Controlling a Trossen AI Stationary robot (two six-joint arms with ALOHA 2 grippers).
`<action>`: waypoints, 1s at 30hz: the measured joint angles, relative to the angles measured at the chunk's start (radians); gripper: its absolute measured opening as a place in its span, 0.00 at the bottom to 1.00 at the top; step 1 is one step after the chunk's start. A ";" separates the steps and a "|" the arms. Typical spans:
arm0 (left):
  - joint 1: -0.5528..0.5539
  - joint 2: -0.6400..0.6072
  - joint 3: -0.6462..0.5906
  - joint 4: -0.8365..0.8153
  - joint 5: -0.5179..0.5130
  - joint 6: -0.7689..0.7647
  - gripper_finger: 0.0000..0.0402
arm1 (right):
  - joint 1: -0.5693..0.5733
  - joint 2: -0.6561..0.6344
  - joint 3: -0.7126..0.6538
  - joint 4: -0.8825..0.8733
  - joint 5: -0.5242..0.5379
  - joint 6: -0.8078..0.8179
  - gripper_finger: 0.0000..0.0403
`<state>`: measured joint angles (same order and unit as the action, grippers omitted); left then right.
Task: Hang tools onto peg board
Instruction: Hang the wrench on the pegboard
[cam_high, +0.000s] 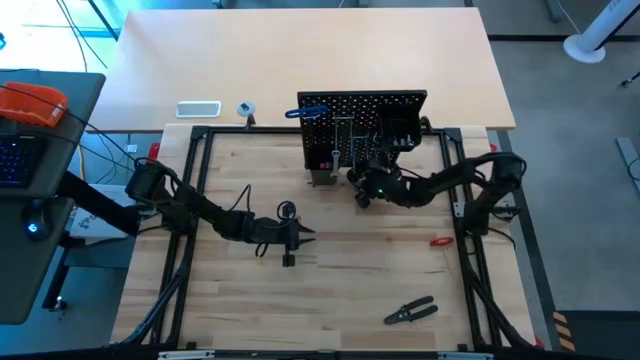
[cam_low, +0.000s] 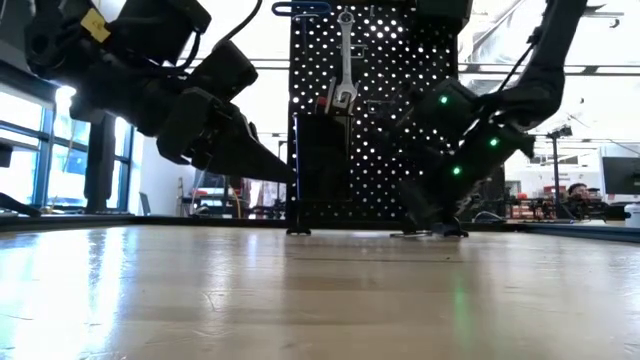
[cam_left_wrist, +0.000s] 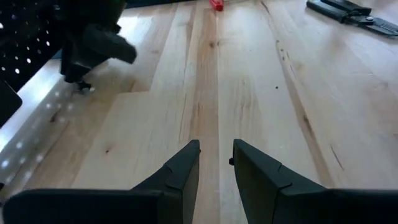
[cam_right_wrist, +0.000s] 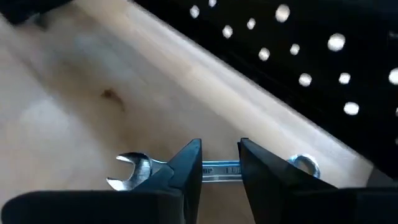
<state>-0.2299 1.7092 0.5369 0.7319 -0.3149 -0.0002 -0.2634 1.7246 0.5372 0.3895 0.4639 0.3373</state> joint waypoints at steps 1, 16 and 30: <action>-0.002 0.000 0.000 -0.003 0.001 -0.005 0.23 | -0.003 0.015 0.013 -0.003 0.005 0.003 0.26; -0.014 0.000 0.000 -0.037 0.002 -0.006 0.23 | 0.236 0.016 0.007 -0.012 -0.036 0.260 0.20; -0.003 0.000 0.000 -0.031 0.002 0.011 0.23 | 0.501 0.023 0.002 0.275 -0.149 0.360 0.18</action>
<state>-0.2331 1.7092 0.5365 0.7013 -0.3134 0.0109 0.2378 1.7477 0.5393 0.6650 0.3148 0.6973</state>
